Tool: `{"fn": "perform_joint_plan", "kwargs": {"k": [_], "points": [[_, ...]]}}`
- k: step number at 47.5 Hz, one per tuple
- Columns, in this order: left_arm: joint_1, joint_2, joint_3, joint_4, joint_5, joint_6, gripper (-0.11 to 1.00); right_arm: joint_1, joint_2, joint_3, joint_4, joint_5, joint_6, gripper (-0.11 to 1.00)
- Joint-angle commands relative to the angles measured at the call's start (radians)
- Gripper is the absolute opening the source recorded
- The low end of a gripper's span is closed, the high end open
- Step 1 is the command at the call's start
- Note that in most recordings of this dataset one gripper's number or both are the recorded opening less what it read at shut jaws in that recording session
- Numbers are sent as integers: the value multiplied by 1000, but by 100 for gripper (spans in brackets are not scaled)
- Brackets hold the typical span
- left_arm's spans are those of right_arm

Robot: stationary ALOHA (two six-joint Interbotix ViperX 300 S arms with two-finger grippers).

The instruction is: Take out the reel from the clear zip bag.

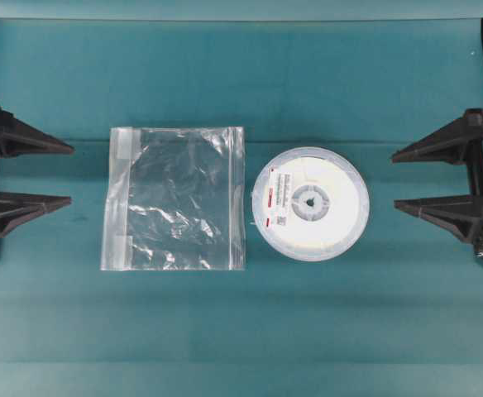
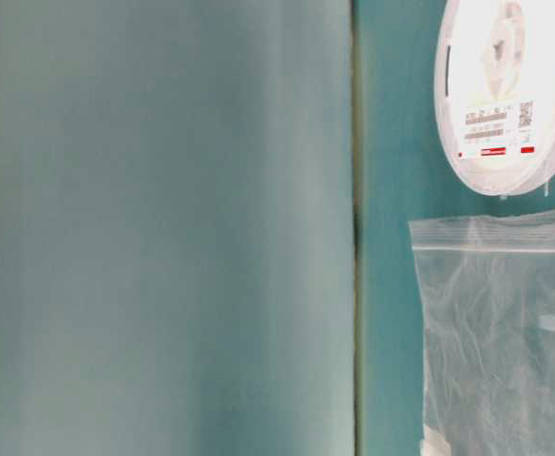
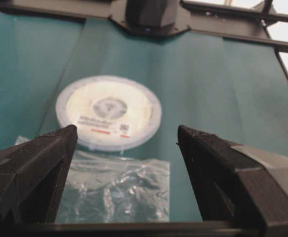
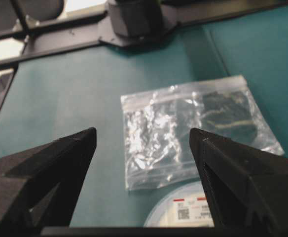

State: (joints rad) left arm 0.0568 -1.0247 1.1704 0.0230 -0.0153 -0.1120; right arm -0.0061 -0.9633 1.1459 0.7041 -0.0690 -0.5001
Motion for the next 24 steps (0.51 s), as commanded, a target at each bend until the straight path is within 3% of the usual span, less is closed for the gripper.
{"fn": "perform_joint_plan", "kwargs": {"k": [1,24], "points": [[-3,6,-23,6,-9,0,92,3,-5,-8,-2,-2,-9,94],[-3,5,-25,5,-9,0,92,3,-6,-3,-2,-2,-12,94]]}}
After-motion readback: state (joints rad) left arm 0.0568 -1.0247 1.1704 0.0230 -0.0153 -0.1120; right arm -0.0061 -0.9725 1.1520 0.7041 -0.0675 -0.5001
